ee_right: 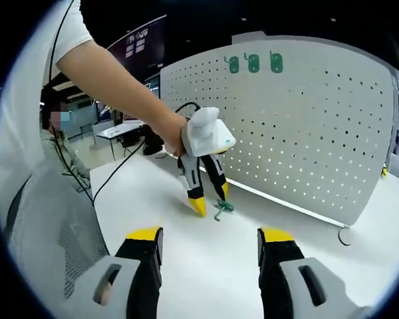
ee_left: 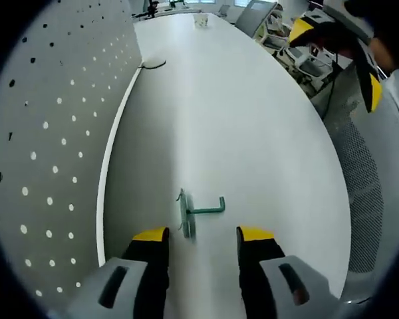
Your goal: Insert the hook assembly into the mounting plate slot until the hook locks in place.
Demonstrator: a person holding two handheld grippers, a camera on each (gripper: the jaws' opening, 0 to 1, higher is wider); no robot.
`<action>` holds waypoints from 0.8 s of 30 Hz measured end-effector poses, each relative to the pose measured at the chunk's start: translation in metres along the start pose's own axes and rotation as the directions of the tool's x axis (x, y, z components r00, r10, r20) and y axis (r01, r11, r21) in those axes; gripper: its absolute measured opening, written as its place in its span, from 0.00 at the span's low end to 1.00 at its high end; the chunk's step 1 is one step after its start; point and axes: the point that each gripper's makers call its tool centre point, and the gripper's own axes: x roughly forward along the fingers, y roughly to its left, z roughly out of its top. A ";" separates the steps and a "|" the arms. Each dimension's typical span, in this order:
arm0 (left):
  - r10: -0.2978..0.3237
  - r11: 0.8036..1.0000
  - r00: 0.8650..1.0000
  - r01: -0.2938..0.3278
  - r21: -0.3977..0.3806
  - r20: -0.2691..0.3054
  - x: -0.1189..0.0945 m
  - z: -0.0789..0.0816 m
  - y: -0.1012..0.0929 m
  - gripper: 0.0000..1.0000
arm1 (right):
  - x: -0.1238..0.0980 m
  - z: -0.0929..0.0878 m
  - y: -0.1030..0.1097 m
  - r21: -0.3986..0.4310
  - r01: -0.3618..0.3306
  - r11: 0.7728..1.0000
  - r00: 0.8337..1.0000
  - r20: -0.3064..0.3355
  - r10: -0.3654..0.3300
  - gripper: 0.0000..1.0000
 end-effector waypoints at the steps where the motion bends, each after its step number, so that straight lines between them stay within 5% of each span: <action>1: 0.009 1.000 1.000 -0.009 0.004 -0.003 0.000 0.000 0.001 0.37 | 0.000 0.000 0.000 0.001 0.000 1.000 1.000 0.000 0.000 0.56; 16: 0.064 0.998 0.998 -0.063 -0.019 0.010 0.003 0.003 0.013 0.06 | 0.000 -0.004 -0.004 0.005 0.012 1.000 1.000 -0.013 -0.012 0.54; 24: 0.081 0.996 0.997 -0.080 -0.038 0.004 0.002 0.003 0.014 0.03 | 0.000 -0.005 -0.003 0.011 0.006 1.000 1.000 -0.020 -0.006 0.54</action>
